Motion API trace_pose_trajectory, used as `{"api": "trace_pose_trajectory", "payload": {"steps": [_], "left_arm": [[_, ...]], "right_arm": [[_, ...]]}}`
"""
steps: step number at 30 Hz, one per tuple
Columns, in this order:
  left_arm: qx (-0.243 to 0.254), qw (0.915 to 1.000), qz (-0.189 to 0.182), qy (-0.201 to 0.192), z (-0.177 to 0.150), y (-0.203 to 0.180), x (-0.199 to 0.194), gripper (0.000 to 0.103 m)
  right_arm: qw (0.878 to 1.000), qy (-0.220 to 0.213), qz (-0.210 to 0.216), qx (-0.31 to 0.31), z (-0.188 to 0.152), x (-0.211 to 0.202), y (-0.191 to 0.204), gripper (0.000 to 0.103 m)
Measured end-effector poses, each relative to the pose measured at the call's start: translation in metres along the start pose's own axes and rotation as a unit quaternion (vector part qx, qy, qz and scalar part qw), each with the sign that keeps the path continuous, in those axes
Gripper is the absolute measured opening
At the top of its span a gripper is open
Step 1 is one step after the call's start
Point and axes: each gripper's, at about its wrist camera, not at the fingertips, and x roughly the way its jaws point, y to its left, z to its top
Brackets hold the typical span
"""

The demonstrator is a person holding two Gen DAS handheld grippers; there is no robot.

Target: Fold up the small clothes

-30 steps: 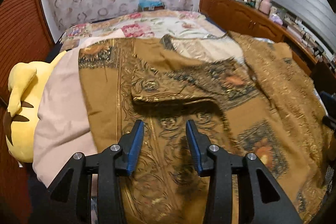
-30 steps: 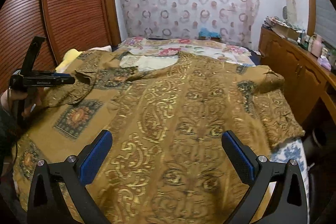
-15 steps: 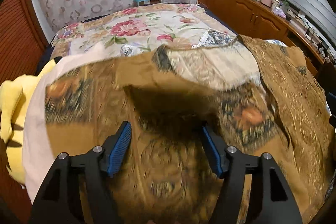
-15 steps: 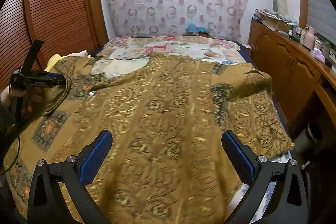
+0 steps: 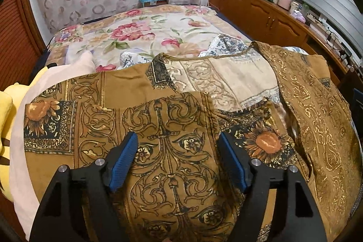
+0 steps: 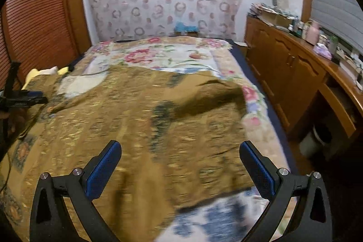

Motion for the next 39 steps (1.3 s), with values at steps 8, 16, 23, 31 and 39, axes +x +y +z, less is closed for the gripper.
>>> {"api": "trace_pose_trajectory", "payload": {"steps": [8, 16, 23, 31, 39], "left_arm": [[0.023, 0.9995, 0.013, -0.015, -0.004, -0.010, 0.004, 0.083], [0.027, 0.9995, 0.013, -0.013, -0.003, -0.009, 0.005, 0.087], [0.026, 0.9995, 0.014, -0.013, -0.002, -0.009, 0.005, 0.090], [0.026, 0.9995, 0.014, -0.013, -0.003, -0.010, 0.005, 0.090], [0.024, 0.9993, 0.013, -0.023, -0.007, -0.011, -0.013, 0.090]], "right_arm": [[0.999, 0.037, -0.015, 0.011, 0.009, 0.027, -0.002, 0.088], [0.998, 0.063, -0.017, 0.027, 0.012, 0.034, -0.001, 0.084], [0.996, 0.081, -0.005, 0.047, 0.011, 0.028, -0.024, 0.082], [0.994, 0.087, 0.009, 0.071, 0.021, 0.032, -0.035, 0.072], [0.996, 0.080, -0.011, 0.033, 0.018, 0.022, -0.024, 0.049]]}}
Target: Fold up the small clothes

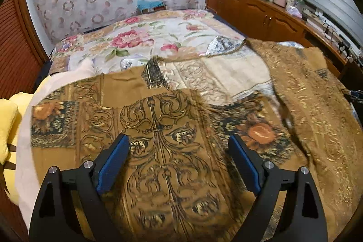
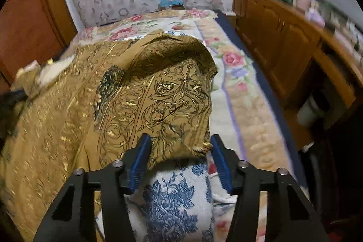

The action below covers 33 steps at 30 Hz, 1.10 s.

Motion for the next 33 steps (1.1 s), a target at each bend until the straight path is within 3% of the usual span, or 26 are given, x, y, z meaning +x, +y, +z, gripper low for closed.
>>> {"api": "trace_pose_trajectory", "payload": {"steps": [5, 7, 15, 21, 28, 33], "left_arm": [[0.007, 0.9996, -0.011, -0.026, -0.005, -0.014, -0.027, 0.090], [0.010, 0.9992, -0.014, -0.035, -0.008, -0.020, -0.035, 0.090], [-0.003, 0.9974, -0.041, -0.060, -0.021, -0.029, -0.050, 0.090], [-0.013, 0.9972, -0.036, -0.064, -0.025, -0.025, -0.048, 0.090], [-0.023, 0.9968, -0.038, -0.066, -0.031, -0.023, -0.043, 0.090], [-0.015, 0.9973, -0.035, -0.064, -0.033, -0.026, -0.041, 0.090]], "right_arm": [[0.999, -0.003, -0.022, -0.027, -0.004, -0.002, 0.008, 0.016], [0.999, -0.010, -0.028, -0.029, -0.004, -0.004, 0.011, 0.009], [0.996, -0.077, -0.028, -0.022, 0.003, -0.032, 0.021, 0.006], [0.992, -0.115, 0.019, -0.053, 0.008, -0.051, 0.058, 0.006], [0.988, -0.066, 0.090, -0.109, -0.017, -0.029, 0.106, 0.006], [0.987, -0.017, 0.101, -0.127, -0.043, -0.004, 0.120, 0.006]]}}
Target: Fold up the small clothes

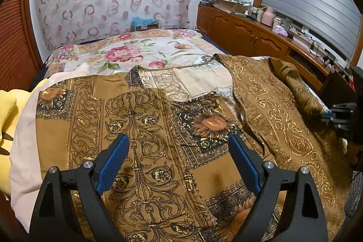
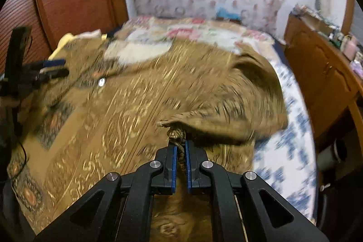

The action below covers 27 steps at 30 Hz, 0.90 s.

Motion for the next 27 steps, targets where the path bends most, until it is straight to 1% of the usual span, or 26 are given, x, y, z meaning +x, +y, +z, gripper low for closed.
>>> {"api": "trace_pose_trajectory", "payload": {"steps": [3, 6, 7, 8, 9, 10, 11, 15, 16, 22, 27], "left_arm": [[0.007, 1.0000, 0.000, 0.000, -0.001, -0.003, 0.001, 0.090], [0.012, 0.9999, 0.000, -0.001, -0.002, -0.005, -0.001, 0.090], [0.012, 0.9999, 0.000, -0.001, -0.003, -0.005, -0.001, 0.090], [0.011, 0.9999, -0.001, -0.002, -0.003, -0.005, -0.001, 0.090], [0.011, 0.9999, -0.001, -0.001, -0.003, -0.005, -0.001, 0.090], [0.010, 1.0000, -0.002, -0.001, -0.002, -0.005, -0.001, 0.090], [0.009, 1.0000, -0.002, -0.002, -0.002, -0.005, -0.002, 0.090], [0.008, 1.0000, -0.001, -0.002, -0.004, -0.004, -0.002, 0.090], [0.007, 1.0000, -0.001, -0.002, -0.004, -0.003, -0.002, 0.090], [0.004, 1.0000, -0.005, 0.002, -0.005, 0.001, 0.001, 0.090], [0.003, 1.0000, -0.006, 0.003, -0.005, 0.002, 0.002, 0.090]], "right_arm": [[1.000, 0.012, -0.008, -0.001, -0.010, 0.006, 0.001, 0.006], [1.000, 0.006, -0.011, 0.002, -0.008, 0.006, 0.000, 0.008], [1.000, 0.004, -0.011, 0.002, 0.000, 0.009, 0.006, 0.010], [1.000, 0.001, -0.012, 0.002, 0.002, 0.007, 0.007, 0.013], [1.000, -0.003, -0.013, 0.001, 0.015, 0.008, 0.009, 0.017], [1.000, -0.008, -0.013, 0.002, 0.024, -0.002, 0.017, 0.030], [1.000, -0.014, -0.014, 0.002, 0.027, -0.004, 0.016, 0.042], [0.999, -0.038, -0.018, -0.002, 0.038, -0.019, 0.012, 0.048], [0.999, -0.044, -0.019, -0.002, 0.038, -0.023, 0.011, 0.051], [0.996, -0.065, -0.053, 0.018, 0.045, -0.033, -0.010, 0.053], [0.994, -0.059, -0.081, 0.042, 0.045, -0.025, -0.028, 0.054]]}}
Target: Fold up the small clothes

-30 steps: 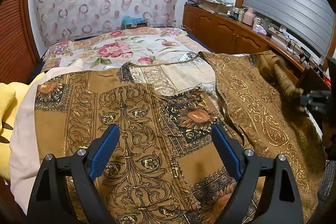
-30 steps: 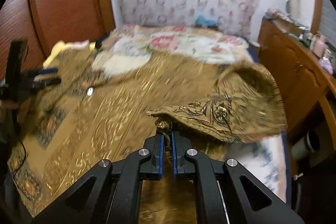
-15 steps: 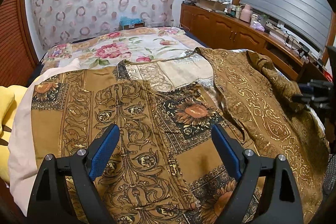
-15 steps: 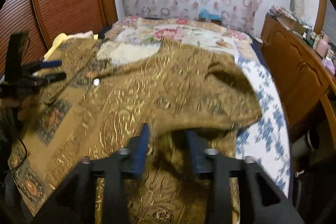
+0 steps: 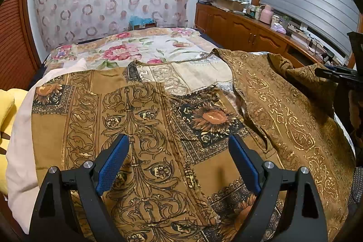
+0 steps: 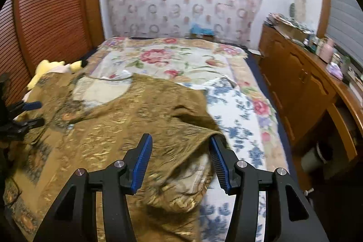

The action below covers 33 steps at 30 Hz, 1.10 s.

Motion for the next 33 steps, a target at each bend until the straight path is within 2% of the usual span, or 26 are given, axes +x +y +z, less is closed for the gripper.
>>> {"api": "trace_pose_trajectory", "payload": {"steps": [10, 18, 22, 25, 28, 33], "left_arm": [[-0.002, 1.0000, 0.002, 0.000, 0.000, 0.001, 0.000, 0.090], [-0.003, 1.0000, 0.005, -0.001, 0.000, 0.000, 0.001, 0.090], [-0.002, 1.0000, 0.005, -0.001, 0.000, 0.000, 0.001, 0.090], [-0.003, 1.0000, 0.005, -0.001, 0.000, 0.000, 0.001, 0.090], [-0.002, 1.0000, 0.005, -0.002, -0.001, 0.001, 0.001, 0.090], [-0.003, 1.0000, 0.005, -0.001, -0.001, 0.001, 0.002, 0.090]], "right_arm": [[0.999, 0.022, 0.020, 0.013, -0.002, 0.013, 0.008, 0.054], [1.000, 0.002, 0.028, -0.009, 0.007, -0.025, 0.015, 0.054], [0.999, -0.024, 0.012, -0.023, 0.009, -0.040, 0.012, 0.054], [1.000, -0.014, -0.005, -0.012, 0.007, -0.024, -0.004, 0.054], [1.000, 0.016, -0.024, 0.006, 0.001, 0.010, -0.027, 0.054], [0.997, 0.067, -0.022, 0.039, -0.013, 0.067, -0.057, 0.054]]}}
